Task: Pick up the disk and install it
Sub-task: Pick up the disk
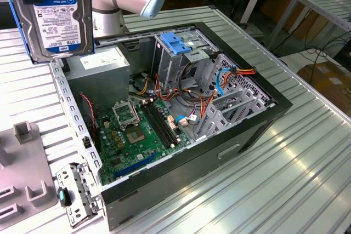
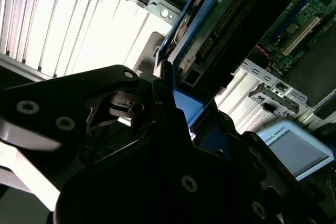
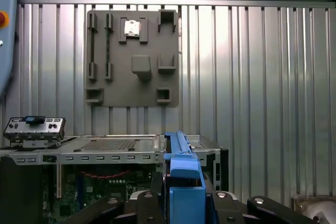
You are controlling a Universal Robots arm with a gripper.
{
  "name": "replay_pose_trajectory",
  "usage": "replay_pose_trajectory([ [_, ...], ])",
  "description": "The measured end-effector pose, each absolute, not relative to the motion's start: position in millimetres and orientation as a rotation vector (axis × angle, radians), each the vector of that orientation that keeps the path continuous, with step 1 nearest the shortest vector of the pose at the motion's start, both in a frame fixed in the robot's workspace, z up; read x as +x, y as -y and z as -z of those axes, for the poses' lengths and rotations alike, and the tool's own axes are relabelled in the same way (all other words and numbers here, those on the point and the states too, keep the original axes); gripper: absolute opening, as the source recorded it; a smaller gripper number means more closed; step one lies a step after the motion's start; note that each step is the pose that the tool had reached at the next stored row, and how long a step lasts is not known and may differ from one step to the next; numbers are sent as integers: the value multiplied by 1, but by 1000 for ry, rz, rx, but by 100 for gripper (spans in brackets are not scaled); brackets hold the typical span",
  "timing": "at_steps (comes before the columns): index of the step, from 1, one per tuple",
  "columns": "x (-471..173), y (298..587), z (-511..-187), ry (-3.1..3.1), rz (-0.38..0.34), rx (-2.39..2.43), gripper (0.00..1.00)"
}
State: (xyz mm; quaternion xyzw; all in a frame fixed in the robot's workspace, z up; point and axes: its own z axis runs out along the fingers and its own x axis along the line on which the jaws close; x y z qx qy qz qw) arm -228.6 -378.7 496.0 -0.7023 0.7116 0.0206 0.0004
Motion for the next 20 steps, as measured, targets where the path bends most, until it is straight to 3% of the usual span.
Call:
replay_pose_trajectory([
  [4, -177, 384, -496, -2235, -65, -2206, 37],
  [20, -135, 403, -492, -2235, -65, -2206, 37],
])
